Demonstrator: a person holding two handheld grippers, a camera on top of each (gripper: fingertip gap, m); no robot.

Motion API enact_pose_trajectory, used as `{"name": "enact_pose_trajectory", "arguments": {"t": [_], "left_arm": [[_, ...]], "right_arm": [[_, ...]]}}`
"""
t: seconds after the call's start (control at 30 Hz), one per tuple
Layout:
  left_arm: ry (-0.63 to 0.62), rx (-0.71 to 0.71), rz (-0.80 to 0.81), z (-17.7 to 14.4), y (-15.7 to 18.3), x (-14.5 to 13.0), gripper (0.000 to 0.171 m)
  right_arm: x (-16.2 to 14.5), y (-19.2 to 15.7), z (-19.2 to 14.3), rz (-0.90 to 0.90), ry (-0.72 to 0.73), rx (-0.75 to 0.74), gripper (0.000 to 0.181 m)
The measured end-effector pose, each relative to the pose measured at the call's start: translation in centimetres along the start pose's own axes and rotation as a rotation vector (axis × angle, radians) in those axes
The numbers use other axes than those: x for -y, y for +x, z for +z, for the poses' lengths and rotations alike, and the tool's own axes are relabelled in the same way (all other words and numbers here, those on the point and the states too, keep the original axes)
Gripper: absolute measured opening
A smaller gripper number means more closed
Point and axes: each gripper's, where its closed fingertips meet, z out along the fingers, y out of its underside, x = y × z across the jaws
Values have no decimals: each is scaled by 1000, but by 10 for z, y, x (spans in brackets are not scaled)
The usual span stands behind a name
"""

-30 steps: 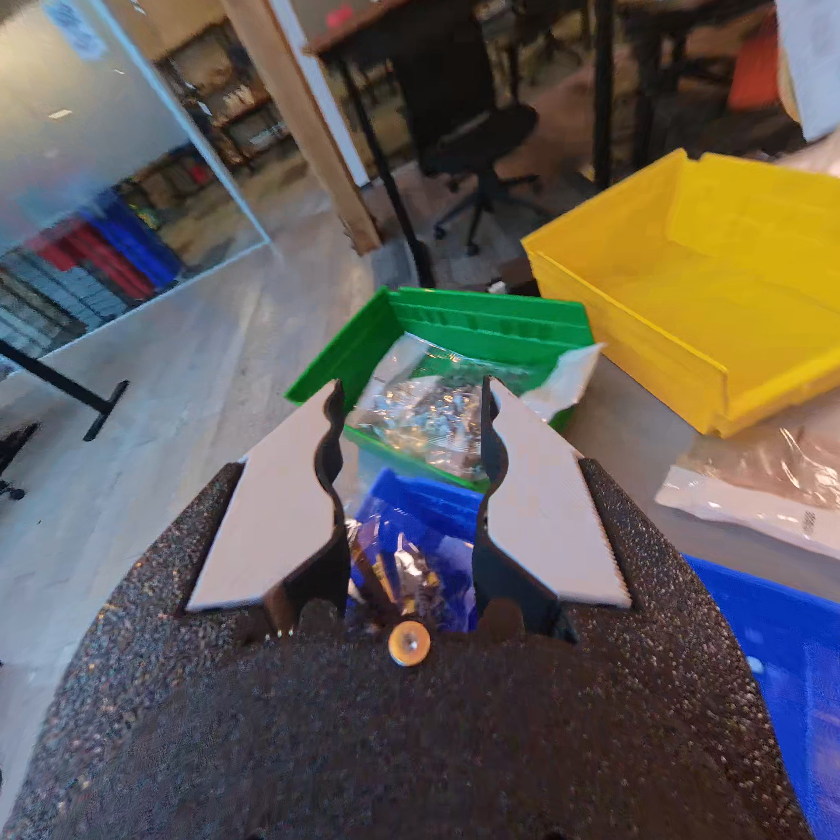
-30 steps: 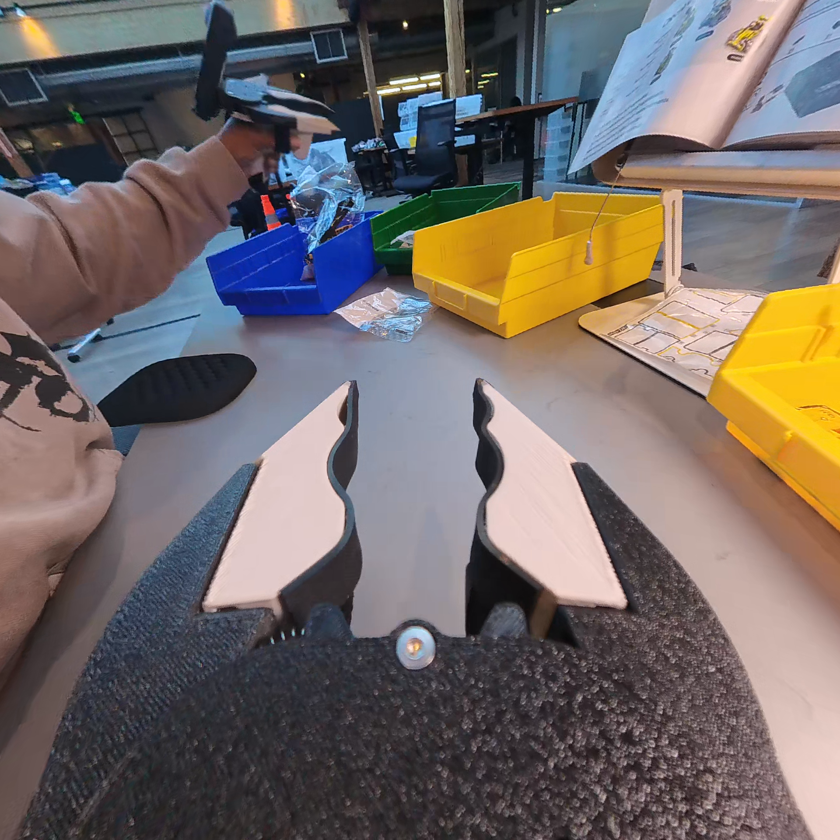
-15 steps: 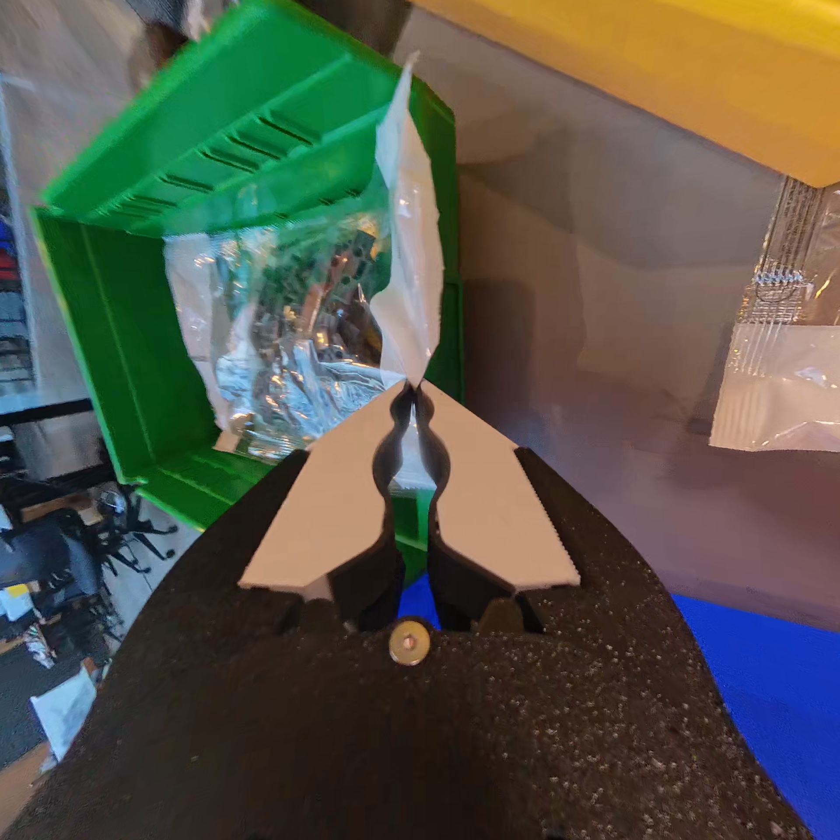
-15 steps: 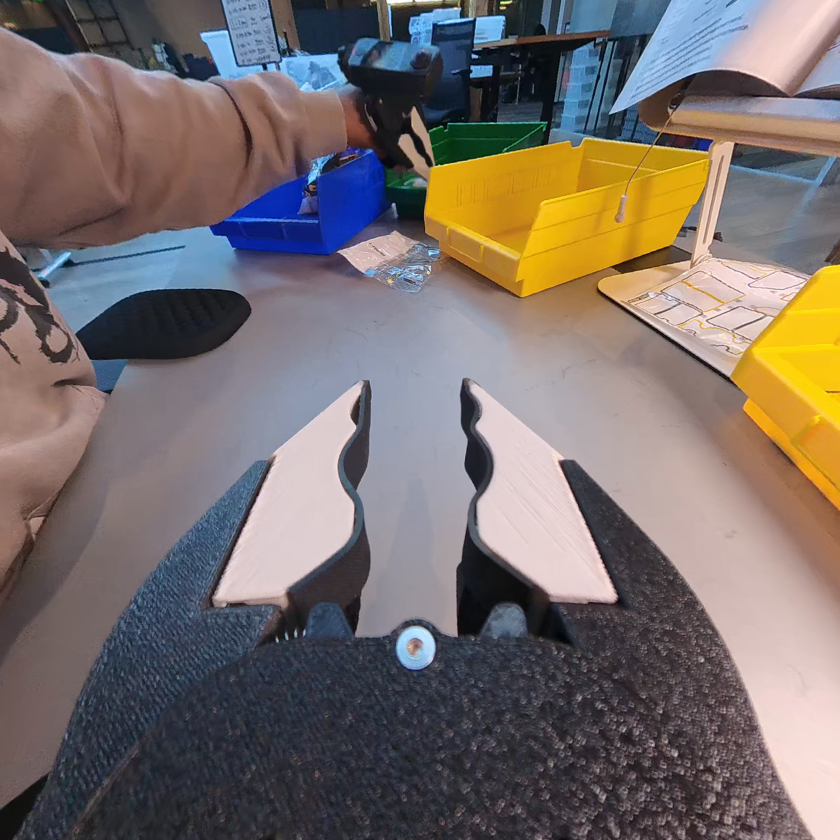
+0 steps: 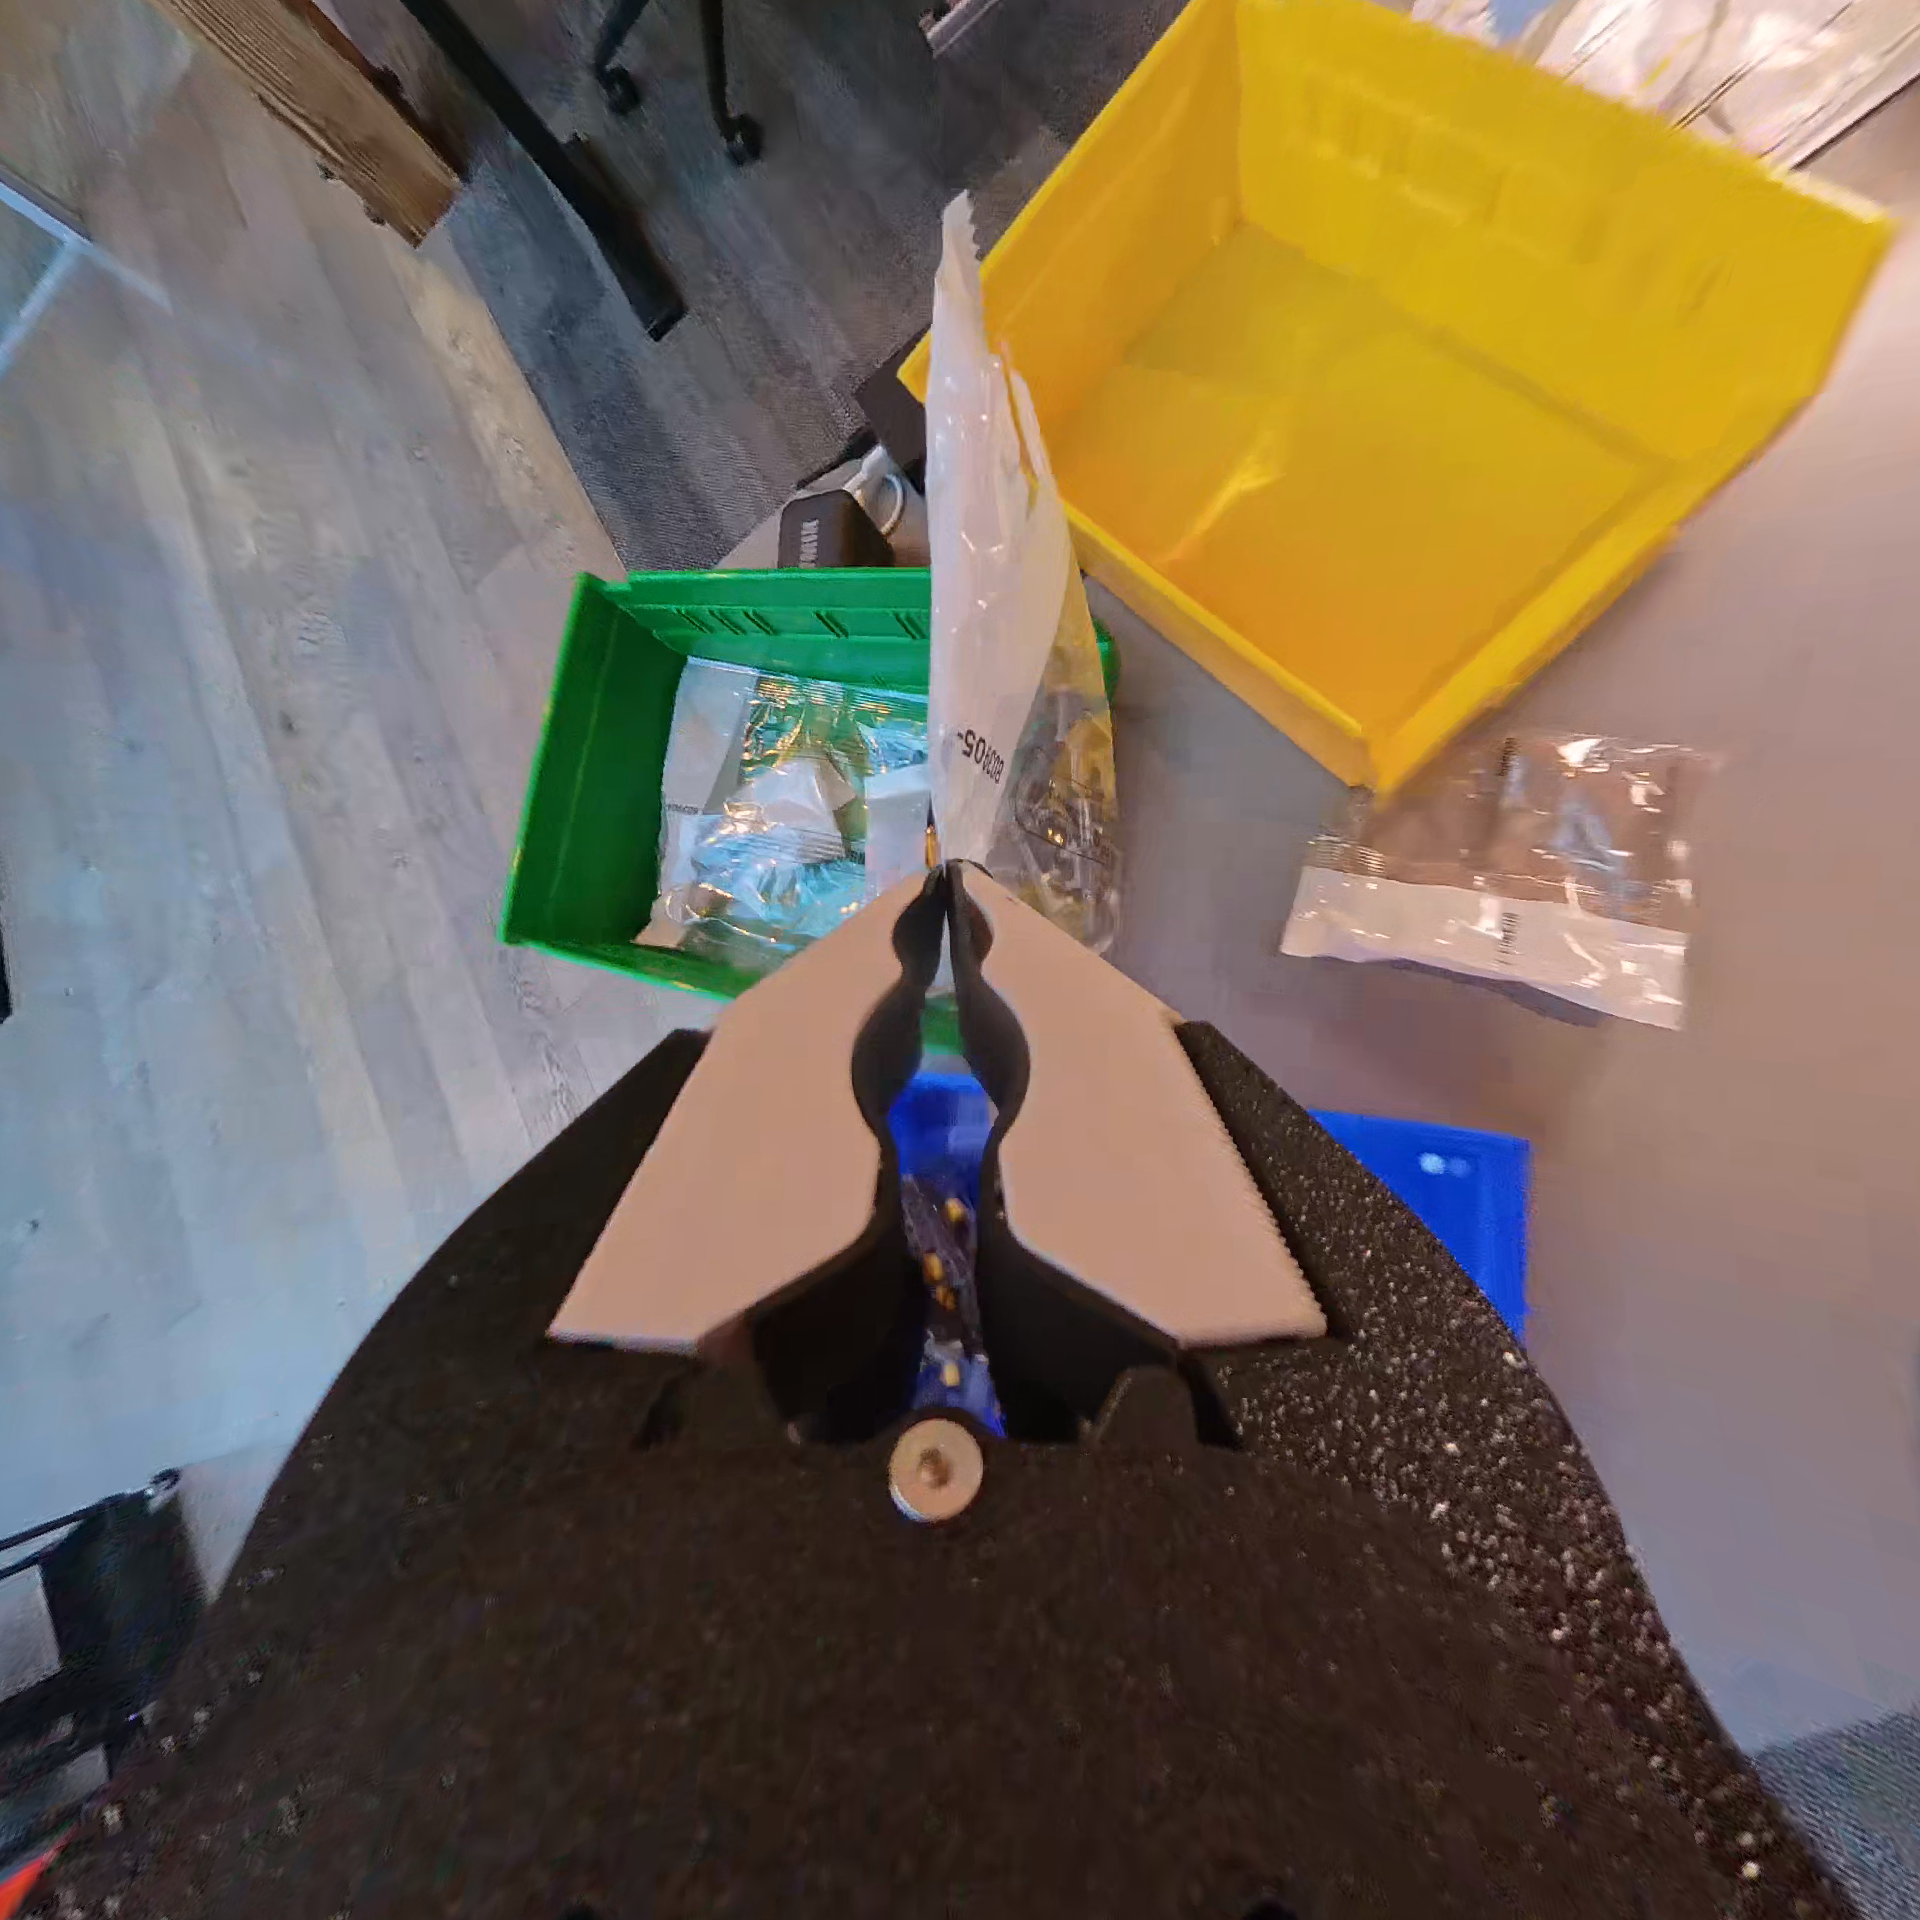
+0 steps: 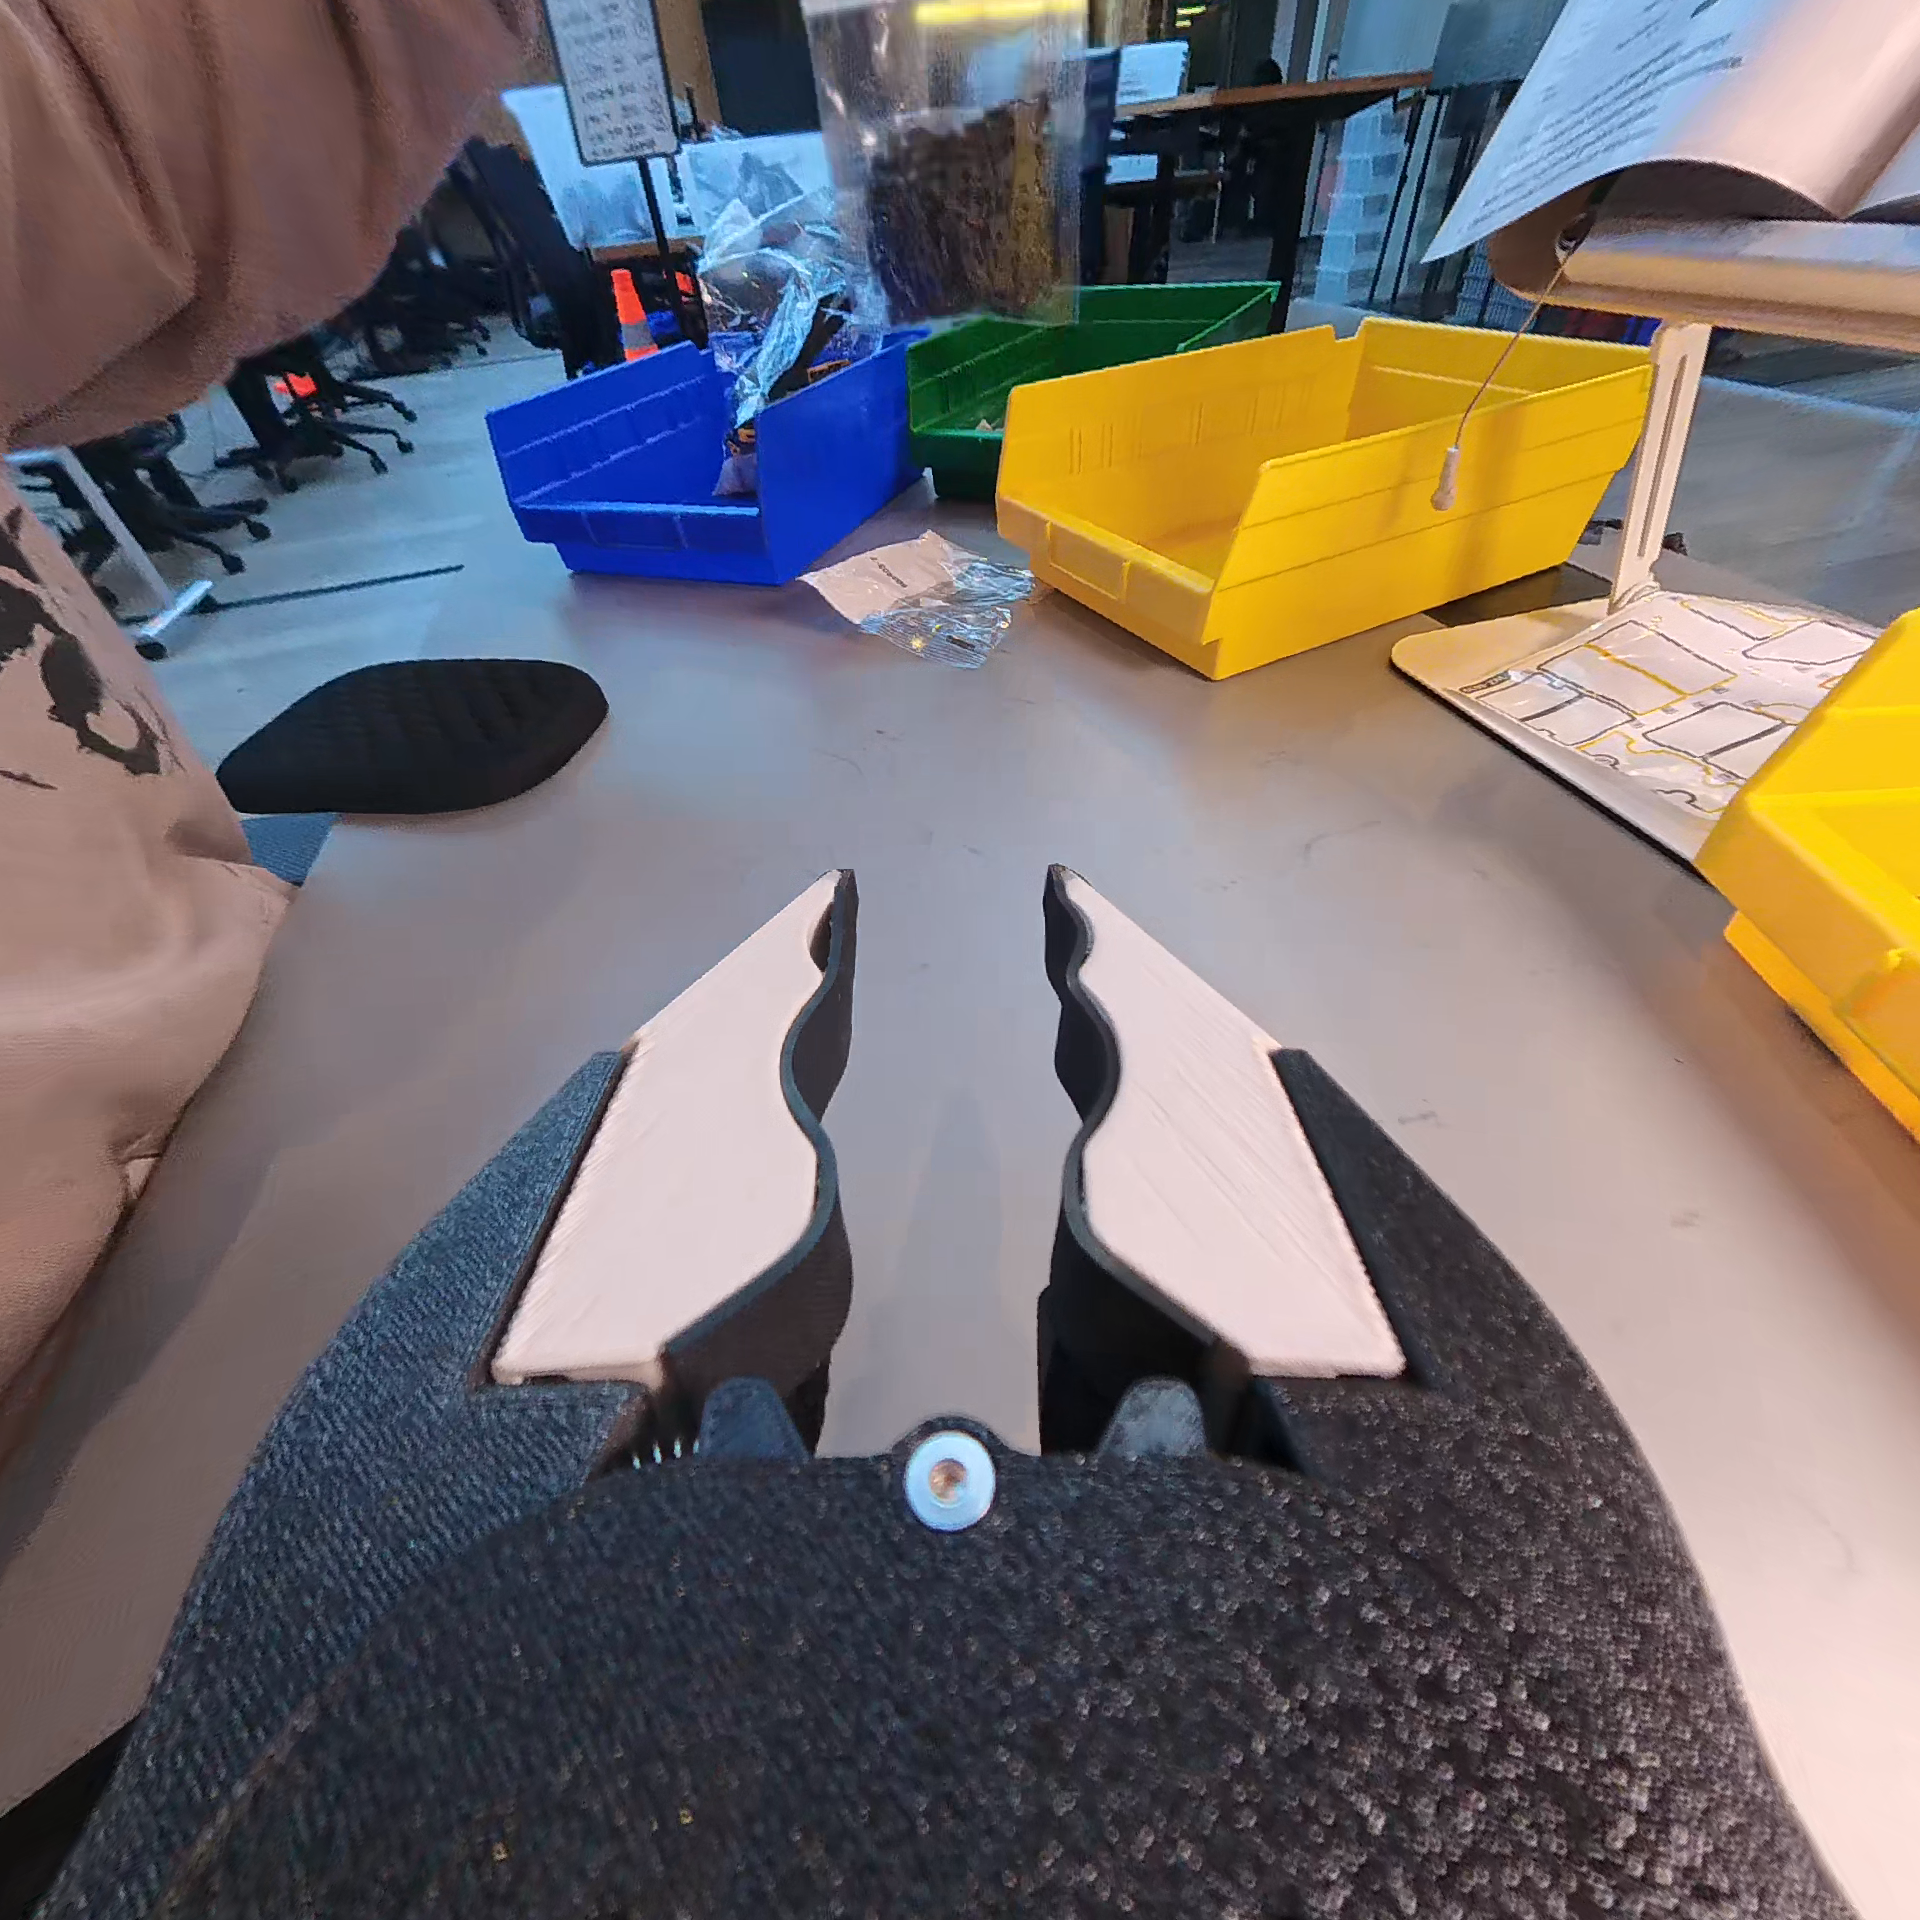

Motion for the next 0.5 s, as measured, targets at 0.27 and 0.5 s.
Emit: {"name": "enact_pose_trajectory", "arguments": {"t": [0.27,0.5], "left_arm": [[-17,-158,-239,-81,37,-65,0],[-167,-65,-548,-17,-10,-205,0]], "right_arm": [[-1,-7,1,-2,-8,34,35],[-6,-3,6,26,-26,23,35]]}}
